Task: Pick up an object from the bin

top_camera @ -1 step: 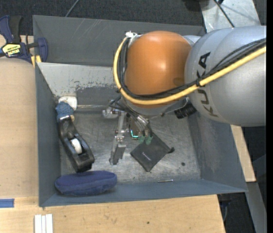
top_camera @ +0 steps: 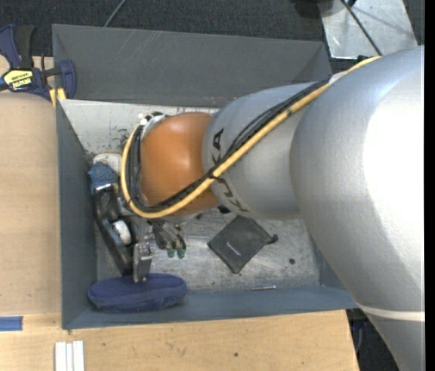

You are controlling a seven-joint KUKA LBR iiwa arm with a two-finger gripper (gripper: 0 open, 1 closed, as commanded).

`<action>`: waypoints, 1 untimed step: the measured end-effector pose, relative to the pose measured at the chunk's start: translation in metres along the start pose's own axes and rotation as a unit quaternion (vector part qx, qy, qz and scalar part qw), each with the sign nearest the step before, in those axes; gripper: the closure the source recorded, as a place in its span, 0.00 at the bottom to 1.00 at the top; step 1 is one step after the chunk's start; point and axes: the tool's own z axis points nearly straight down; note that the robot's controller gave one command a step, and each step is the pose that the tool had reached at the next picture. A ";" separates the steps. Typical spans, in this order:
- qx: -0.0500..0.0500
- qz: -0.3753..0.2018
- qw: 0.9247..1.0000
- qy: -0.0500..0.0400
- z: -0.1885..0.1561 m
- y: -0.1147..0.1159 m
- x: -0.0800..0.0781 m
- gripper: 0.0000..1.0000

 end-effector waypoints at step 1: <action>0.000 0.000 1.000 -0.001 -0.004 -0.001 -0.001 1.00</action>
Offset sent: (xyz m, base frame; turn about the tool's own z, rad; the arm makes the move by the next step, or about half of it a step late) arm 0.0000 0.0000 0.0000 0.0000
